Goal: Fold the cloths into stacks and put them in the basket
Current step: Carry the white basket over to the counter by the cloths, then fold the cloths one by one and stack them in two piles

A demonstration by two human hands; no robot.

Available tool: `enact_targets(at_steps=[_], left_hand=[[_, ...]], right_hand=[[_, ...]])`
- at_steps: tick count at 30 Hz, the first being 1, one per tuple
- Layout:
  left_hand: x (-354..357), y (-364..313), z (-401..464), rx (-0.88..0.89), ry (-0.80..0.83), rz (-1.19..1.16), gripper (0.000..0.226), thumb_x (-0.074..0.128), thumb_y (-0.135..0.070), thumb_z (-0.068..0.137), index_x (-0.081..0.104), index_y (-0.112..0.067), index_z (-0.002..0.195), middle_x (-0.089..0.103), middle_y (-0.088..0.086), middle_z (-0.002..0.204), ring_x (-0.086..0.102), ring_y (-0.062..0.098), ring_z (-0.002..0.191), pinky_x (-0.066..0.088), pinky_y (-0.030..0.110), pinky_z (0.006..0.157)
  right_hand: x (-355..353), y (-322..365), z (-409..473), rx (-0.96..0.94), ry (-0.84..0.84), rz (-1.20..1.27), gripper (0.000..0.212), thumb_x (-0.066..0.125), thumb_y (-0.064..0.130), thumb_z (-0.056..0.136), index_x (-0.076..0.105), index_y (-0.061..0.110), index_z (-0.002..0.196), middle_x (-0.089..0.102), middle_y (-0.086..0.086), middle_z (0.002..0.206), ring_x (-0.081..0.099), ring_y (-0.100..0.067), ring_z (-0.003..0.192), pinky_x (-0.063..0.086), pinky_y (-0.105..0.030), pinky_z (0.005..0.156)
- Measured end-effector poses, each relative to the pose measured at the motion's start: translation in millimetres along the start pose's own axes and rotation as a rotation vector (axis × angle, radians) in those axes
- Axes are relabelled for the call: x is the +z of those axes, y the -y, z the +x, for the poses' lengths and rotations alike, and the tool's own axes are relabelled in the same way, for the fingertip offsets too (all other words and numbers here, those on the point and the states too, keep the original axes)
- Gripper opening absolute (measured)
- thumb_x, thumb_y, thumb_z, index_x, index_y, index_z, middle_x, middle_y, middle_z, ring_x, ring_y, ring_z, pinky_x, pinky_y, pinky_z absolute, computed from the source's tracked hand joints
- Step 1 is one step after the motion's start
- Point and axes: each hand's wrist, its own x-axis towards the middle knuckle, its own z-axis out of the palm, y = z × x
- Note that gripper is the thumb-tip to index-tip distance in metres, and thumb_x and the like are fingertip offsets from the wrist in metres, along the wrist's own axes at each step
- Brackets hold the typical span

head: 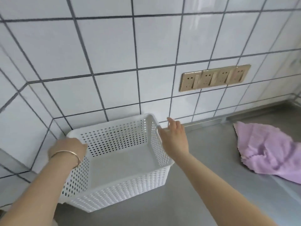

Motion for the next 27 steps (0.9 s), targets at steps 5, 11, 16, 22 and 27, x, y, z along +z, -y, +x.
enact_targets(at_steps=[5,11,16,22,27], left_hand=[[-54.3,-109.1,-70.9,0.481,-0.344,-0.253,0.046,0.04,-0.037,0.093,0.044,-0.015,0.133,0.052,0.016,0.129,0.051,0.038,0.114,0.047,0.044,0.088],[-34.0,-270.4,-176.3,1.148,-0.5,-0.65,0.035,0.036,-0.032,0.082,0.068,-0.023,0.094,0.071,-0.001,0.083,0.068,0.025,0.067,0.055,0.033,0.056],[32.4,-384.5,-220.3,1.253,-0.114,-0.577,0.032,0.037,-0.034,0.084,0.067,-0.026,0.093,0.07,-0.005,0.091,0.067,0.023,0.08,0.054,0.033,0.067],[105.6,-520.6,-233.0,0.938,0.274,-0.544,0.014,0.056,-0.023,0.084,0.066,-0.027,0.092,0.071,-0.004,0.098,0.066,0.02,0.094,0.052,0.033,0.083],[127.3,-589.8,-237.8,0.714,0.323,-0.677,0.024,0.056,-0.018,0.084,0.061,-0.019,0.107,0.066,0.006,0.111,0.063,0.028,0.101,0.05,0.035,0.085]], right_hand=[[-45.8,-48.1,-75.1,-0.136,-0.308,0.015,0.039,0.051,0.019,0.073,0.05,0.012,0.112,0.058,-0.007,0.096,0.05,-0.027,0.084,0.044,-0.033,0.074],[-92.4,-177.1,-122.2,0.011,-0.281,-0.177,0.036,0.047,0.017,0.069,0.05,0.018,0.105,0.058,-0.002,0.091,0.044,-0.023,0.08,0.038,-0.032,0.068],[-102.6,-279.3,-136.9,0.213,-0.126,-0.239,0.027,0.042,0.018,0.067,0.063,0.02,0.084,0.058,0.004,0.078,0.044,-0.018,0.078,0.04,-0.026,0.064],[-117.3,-406.7,-126.3,0.285,0.071,-0.295,0.019,0.048,0.021,0.058,0.06,0.027,0.071,0.055,0.01,0.069,0.053,-0.015,0.066,0.047,-0.022,0.05],[-122.7,-461.0,-94.4,0.176,0.141,-0.256,0.03,0.071,0.017,0.049,0.065,0.032,0.074,0.058,0.014,0.071,0.058,-0.011,0.066,0.046,-0.016,0.051]])
